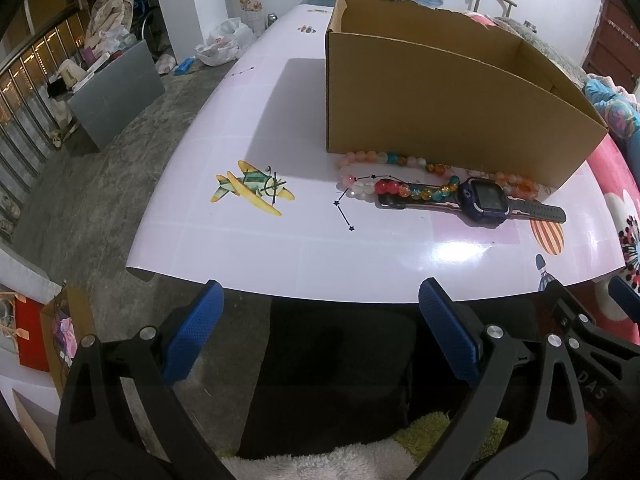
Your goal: Organize jewelry
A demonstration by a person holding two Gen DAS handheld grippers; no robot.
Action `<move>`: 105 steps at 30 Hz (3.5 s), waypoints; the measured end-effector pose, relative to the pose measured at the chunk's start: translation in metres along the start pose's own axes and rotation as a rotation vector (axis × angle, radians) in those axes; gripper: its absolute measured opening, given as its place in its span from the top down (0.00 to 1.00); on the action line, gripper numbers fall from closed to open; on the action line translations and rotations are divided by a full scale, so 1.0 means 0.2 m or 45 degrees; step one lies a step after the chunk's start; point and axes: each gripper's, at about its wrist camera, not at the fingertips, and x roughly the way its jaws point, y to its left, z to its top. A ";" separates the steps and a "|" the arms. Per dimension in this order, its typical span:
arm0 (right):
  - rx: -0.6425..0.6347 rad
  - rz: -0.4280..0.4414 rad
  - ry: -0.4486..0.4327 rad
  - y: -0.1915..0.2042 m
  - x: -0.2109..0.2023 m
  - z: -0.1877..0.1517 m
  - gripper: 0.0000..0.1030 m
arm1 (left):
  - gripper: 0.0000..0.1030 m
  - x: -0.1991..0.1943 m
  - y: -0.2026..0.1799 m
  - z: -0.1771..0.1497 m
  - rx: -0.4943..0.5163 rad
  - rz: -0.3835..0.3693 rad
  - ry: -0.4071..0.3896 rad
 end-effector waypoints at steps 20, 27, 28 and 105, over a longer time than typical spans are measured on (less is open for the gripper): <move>0.002 0.038 0.016 0.00 0.01 -0.01 0.05 | 0.08 -0.01 0.01 0.00 0.004 0.021 -0.006; -0.002 0.044 0.017 0.00 0.01 -0.01 0.05 | 0.08 0.00 0.01 0.00 0.006 0.036 -0.004; -0.001 0.044 0.018 0.00 0.01 -0.01 0.05 | 0.08 0.00 0.01 0.00 0.006 0.037 -0.002; -0.048 0.883 0.054 0.02 0.22 0.51 0.40 | 0.08 0.25 0.18 0.37 0.033 -0.462 -0.109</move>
